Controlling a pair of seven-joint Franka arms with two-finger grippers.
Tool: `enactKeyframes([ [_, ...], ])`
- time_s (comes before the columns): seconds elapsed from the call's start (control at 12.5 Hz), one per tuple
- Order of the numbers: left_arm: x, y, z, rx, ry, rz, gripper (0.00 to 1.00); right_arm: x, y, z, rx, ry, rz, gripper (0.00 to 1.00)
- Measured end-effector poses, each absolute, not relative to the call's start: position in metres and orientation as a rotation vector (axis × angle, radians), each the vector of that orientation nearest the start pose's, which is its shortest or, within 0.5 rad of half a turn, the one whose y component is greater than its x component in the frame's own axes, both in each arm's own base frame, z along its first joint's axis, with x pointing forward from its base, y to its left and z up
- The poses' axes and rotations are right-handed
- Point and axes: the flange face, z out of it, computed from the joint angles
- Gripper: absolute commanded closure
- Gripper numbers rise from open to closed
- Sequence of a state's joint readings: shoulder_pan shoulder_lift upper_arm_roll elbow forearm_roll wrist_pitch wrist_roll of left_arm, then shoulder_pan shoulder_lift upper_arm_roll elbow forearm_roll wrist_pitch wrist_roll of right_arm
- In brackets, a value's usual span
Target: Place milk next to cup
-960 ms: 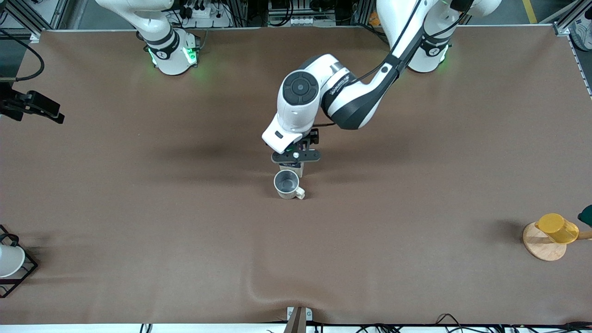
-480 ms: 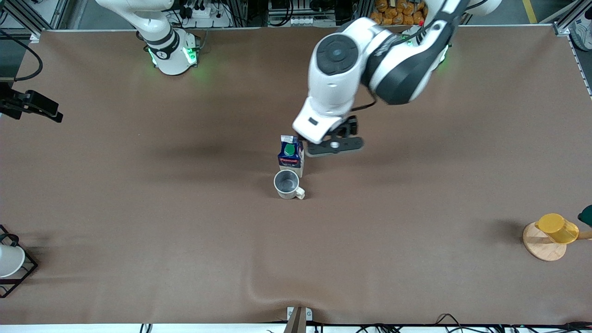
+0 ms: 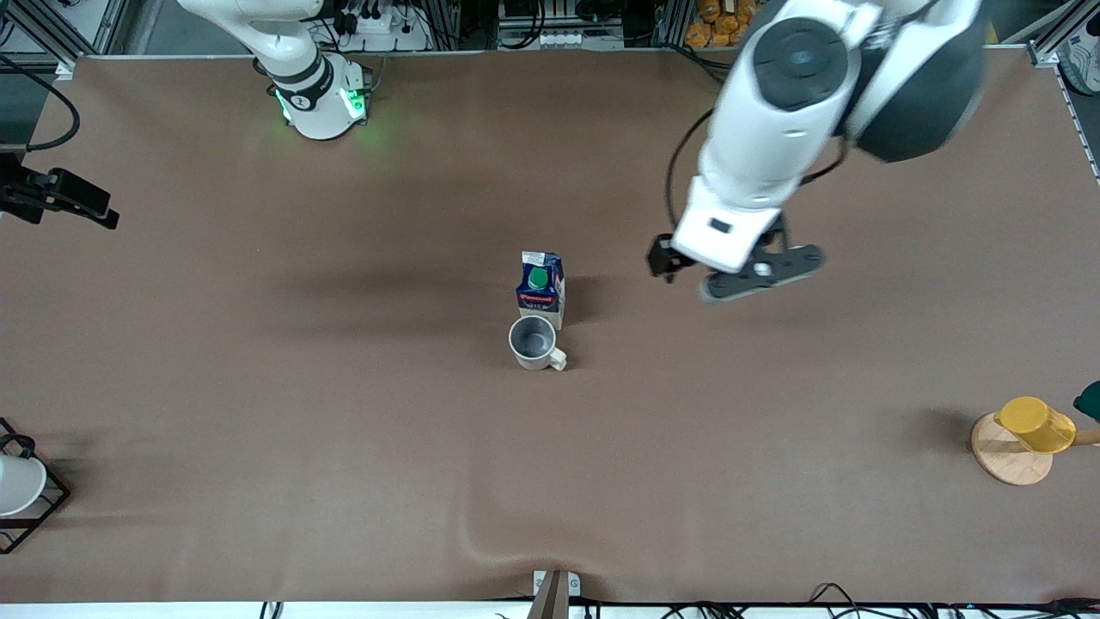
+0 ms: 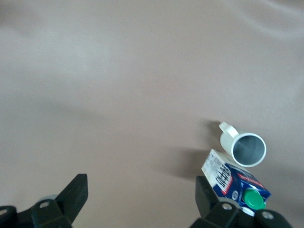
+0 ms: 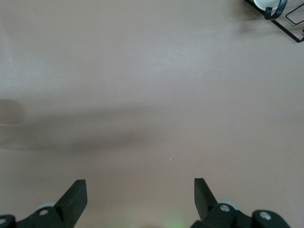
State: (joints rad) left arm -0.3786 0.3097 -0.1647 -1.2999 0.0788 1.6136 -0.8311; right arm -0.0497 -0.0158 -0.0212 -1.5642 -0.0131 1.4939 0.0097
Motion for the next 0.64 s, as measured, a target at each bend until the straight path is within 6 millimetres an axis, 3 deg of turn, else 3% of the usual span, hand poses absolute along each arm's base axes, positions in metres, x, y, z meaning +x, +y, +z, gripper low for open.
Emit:
enactKeyframes([
  [0.32,0.580,-0.237,0.613,-3.105,-0.413,-0.105,0.00,0.540,-0.040,0.630,-3.147,0.129,0.084,0.00],
  [0.64,0.591,-0.166,0.629,-3.105,-0.334,-0.134,0.00,0.541,-0.039,0.629,-3.142,0.128,0.082,0.00],
])
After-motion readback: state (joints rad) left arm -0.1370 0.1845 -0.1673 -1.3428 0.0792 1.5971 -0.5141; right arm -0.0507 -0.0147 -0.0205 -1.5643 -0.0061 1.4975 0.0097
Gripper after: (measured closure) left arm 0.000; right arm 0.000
